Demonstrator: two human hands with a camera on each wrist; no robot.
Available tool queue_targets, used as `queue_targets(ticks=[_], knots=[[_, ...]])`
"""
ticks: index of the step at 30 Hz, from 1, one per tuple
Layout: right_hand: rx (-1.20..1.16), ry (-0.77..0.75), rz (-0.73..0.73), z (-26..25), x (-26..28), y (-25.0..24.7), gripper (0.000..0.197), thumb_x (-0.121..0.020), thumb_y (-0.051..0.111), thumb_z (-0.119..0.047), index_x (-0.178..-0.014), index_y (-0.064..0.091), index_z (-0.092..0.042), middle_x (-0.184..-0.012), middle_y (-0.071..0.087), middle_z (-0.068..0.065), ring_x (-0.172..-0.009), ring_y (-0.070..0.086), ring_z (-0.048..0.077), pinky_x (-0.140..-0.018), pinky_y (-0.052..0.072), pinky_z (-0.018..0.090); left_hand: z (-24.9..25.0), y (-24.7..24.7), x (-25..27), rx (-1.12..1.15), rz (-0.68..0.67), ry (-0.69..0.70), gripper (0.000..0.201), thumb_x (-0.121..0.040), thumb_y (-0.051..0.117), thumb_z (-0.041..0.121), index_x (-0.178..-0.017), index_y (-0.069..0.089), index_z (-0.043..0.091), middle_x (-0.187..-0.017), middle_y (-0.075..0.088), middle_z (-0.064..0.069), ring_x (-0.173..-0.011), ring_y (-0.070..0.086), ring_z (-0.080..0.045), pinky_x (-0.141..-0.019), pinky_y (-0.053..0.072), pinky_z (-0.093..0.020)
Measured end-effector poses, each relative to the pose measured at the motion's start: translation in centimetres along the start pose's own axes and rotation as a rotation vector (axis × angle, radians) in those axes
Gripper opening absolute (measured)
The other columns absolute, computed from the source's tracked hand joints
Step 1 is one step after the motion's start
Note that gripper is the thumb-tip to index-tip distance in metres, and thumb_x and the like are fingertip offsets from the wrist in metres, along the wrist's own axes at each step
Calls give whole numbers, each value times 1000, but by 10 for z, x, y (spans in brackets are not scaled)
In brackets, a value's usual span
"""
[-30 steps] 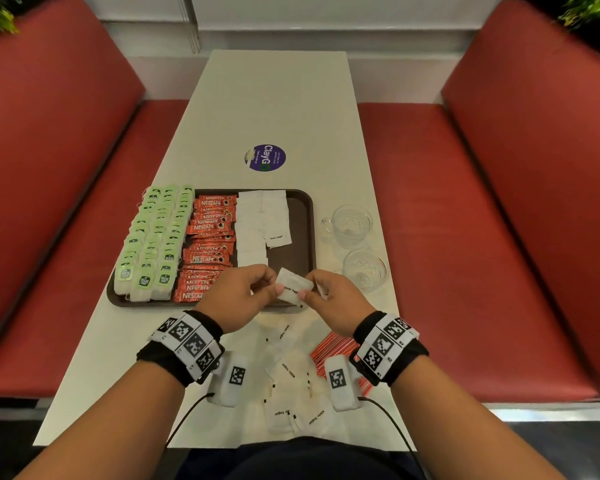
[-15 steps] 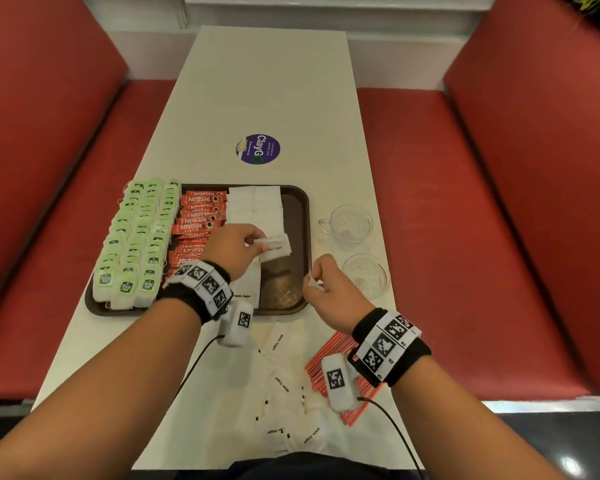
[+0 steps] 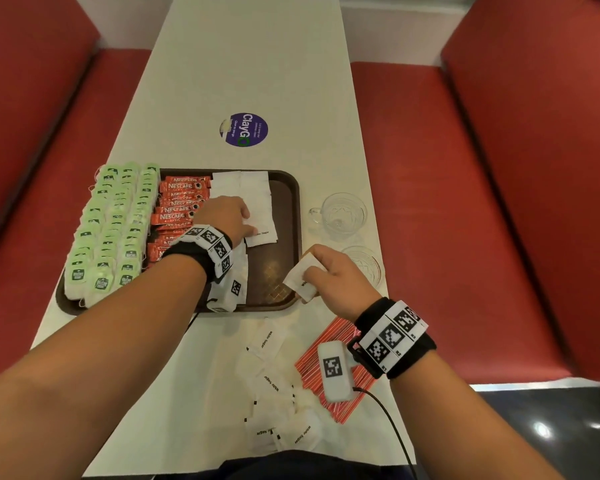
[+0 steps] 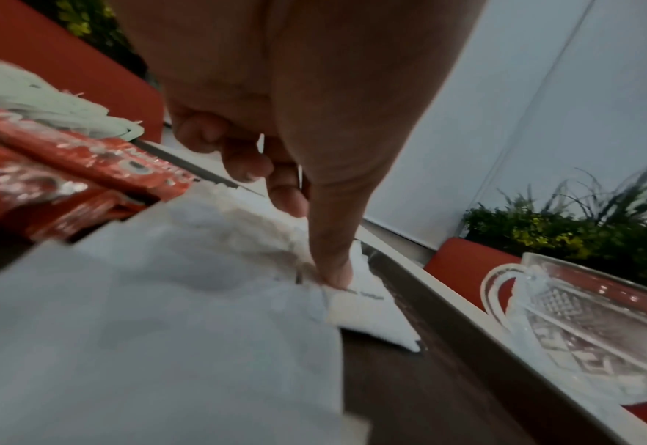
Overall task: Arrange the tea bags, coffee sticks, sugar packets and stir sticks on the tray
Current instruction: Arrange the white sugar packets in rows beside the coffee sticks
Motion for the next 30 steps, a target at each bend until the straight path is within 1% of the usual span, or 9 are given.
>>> queue_targets(ticks=[2,5,8,12,18,21,24,27,30], knots=[[-23,18,6,3,-1,-2,8,-93,52,-9,-93,58,-14,-91,69,9,-76,70,31,-70,60,52,10,-2,-1,-8,14,58,30,-80,78,44,-100,61,29,-108,60,-1,-102,59,-24,-86,49,-37],[-64,14,9,3,-1,-3,5,-99,53,-12,-102,57,-12,-97,72,11,-69,71,30,-61,59,45,38,6,-1,-33,-38,217,26,-87,72,38,-110,67,28,-112,56,-3,-104,58,-25,-89,47,-37],[-39,14,16,5,-2,-4,4,-100,55,-15,-103,58,-17,-91,73,13,-67,71,33,-67,60,52,59,17,-1,-137,-141,319,29,-90,69,36,-117,69,28,-120,52,-6,-109,57,-28,-91,47,-37],[-58,17,25,6,-2,-5,6,-100,56,-12,-102,57,-17,-86,74,15,-70,71,34,-72,59,54,63,21,-5,-188,-205,314,31,-90,71,32,-118,71,22,-122,55,-9,-111,58,-29,-92,48,-36],[-99,73,-15,4,0,-3,7,-104,50,-17,-109,46,-18,-88,77,10,-64,71,34,-51,51,36,61,1,10,-14,-163,346,27,-94,63,41,-113,71,23,-113,61,-4,-107,58,-23,-93,47,-38],[-77,66,-13,4,-1,-3,13,-104,49,-20,-116,44,-16,-88,77,6,-63,71,36,-51,50,36,67,-29,32,211,-88,383,36,-97,52,51,-100,74,22,-101,70,2,-93,62,-15,-85,49,-36],[-71,52,-1,5,-3,-3,14,-104,49,-23,-115,44,-17,-89,77,4,-62,70,34,-51,50,37,73,-43,63,381,-228,425,30,-88,63,57,-92,75,30,-88,71,12,-77,61,-2,-71,49,-24],[-49,46,7,5,-4,-1,16,-104,50,-25,-116,43,-18,-88,76,7,-60,71,30,-50,51,37,71,-36,82,316,-329,479,22,-84,74,45,-98,76,28,-82,69,12,-72,60,-4,-66,45,-20],[-63,58,40,8,-3,2,16,-102,53,-27,-111,41,-20,-92,75,4,-56,69,29,-46,49,34,59,-37,75,323,-205,433,12,-88,73,36,-96,75,28,-77,65,15,-70,58,-4,-62,39,-20]])
Point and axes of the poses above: each hand's wrist, its own x-axis away from the middle knuckle, its own y-axis out of the palm, z = x × y, the point moved 6 cm from there along -x, towards the middle knuckle
